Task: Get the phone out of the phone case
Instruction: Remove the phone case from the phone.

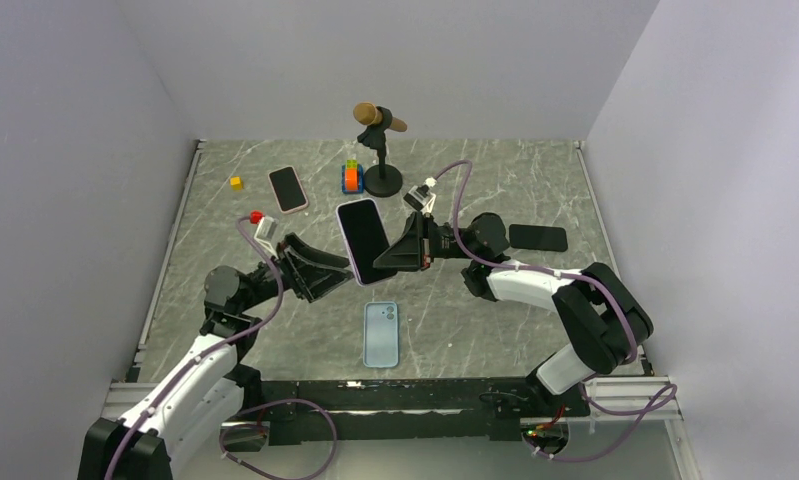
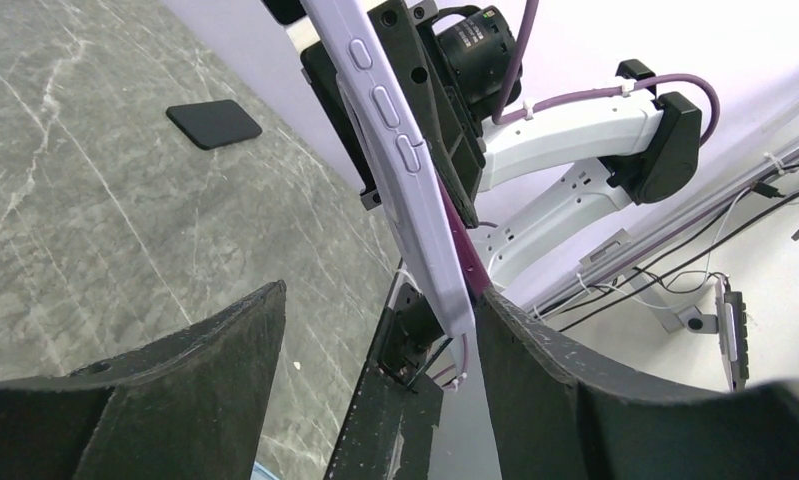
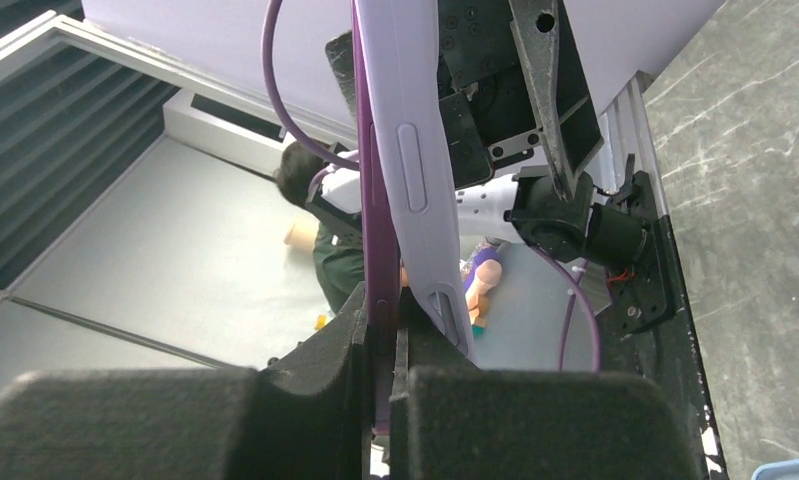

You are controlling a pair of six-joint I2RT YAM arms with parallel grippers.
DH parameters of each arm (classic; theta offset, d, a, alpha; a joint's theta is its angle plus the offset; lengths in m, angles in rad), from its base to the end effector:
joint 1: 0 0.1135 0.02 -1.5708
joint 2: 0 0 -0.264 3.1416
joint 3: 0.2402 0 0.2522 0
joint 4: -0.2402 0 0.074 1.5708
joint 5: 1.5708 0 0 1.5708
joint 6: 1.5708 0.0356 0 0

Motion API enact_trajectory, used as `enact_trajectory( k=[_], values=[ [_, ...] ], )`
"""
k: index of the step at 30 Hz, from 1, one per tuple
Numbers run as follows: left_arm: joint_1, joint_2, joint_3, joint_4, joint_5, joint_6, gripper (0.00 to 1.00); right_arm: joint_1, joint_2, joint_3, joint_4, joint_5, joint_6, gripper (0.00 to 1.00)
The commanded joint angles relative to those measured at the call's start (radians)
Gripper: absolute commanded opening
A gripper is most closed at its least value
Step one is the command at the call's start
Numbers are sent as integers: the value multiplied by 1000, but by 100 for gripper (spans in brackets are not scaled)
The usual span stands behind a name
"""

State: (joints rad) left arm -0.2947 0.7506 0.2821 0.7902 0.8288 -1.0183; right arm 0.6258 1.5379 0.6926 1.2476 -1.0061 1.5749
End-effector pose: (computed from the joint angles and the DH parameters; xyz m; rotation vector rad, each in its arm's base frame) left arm 0.1509 -0.0732 0.2675 0.2876 1.5274 -1.5857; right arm 0.2291 0.2027 0.2703 -0.4060 1.8199 2.2896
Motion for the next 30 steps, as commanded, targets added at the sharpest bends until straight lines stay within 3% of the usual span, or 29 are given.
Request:
enact_trajectory(
  k=[1, 15, 18, 20, 23, 26, 28, 30],
  values=[
    [-26, 18, 13, 69, 9, -6, 72, 13, -11, 50, 137, 8, 19, 0],
    [-75, 67, 98, -267, -90, 137, 49, 36, -17, 65, 90, 9, -14, 0],
    [-75, 75, 129, -326, -107, 160, 37, 39, -15, 61, 88, 11, -18, 0],
    [-77, 83, 150, -381, -120, 181, 21, 40, -14, 60, 91, 11, -16, 0],
    [-77, 103, 215, -619, -207, 261, 0, 38, -21, 59, 63, 8, -36, 0],
    [-82, 151, 318, -1007, -467, 336, 0, 28, -70, 62, -94, 18, -147, 0],
    [-83, 199, 352, -1157, -572, 376, 0, 11, -141, 76, -342, 56, -309, 0],
    [-83, 220, 348, -1203, -573, 387, 0, -5, -228, 120, -689, 145, -529, 0]
  ],
)
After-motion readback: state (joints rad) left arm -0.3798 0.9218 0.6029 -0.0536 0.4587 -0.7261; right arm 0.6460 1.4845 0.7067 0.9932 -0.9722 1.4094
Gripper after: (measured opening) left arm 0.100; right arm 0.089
